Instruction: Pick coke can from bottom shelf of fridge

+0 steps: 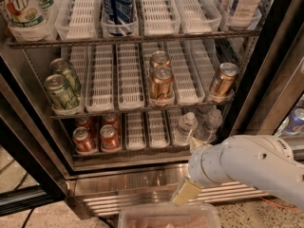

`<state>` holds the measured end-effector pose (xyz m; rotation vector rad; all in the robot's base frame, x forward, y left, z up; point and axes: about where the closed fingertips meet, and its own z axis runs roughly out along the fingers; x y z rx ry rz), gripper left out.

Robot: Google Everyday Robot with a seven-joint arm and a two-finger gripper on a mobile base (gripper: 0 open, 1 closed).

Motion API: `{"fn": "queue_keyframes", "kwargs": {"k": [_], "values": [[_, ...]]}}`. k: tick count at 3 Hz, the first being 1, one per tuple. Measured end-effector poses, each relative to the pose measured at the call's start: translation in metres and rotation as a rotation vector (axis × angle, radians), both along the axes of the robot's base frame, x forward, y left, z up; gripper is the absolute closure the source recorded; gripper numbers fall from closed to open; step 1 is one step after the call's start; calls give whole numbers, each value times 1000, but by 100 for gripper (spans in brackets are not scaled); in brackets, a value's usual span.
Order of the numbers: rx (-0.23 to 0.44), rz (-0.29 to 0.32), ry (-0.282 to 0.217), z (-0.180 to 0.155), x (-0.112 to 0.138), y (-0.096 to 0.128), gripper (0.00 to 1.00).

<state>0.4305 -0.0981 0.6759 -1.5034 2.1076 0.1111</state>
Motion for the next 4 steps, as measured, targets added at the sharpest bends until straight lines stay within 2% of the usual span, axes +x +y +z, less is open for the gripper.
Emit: {"fn": "queue_keyframes", "kwargs": {"k": [1,2,3,4], "values": [[0,0,0,0,0,0,0],[4,26,-27,-1,-2,26,0],[99,-3,-30,-21,-7,64,0],[198,-21,-93,-28,5,98,0]]}}
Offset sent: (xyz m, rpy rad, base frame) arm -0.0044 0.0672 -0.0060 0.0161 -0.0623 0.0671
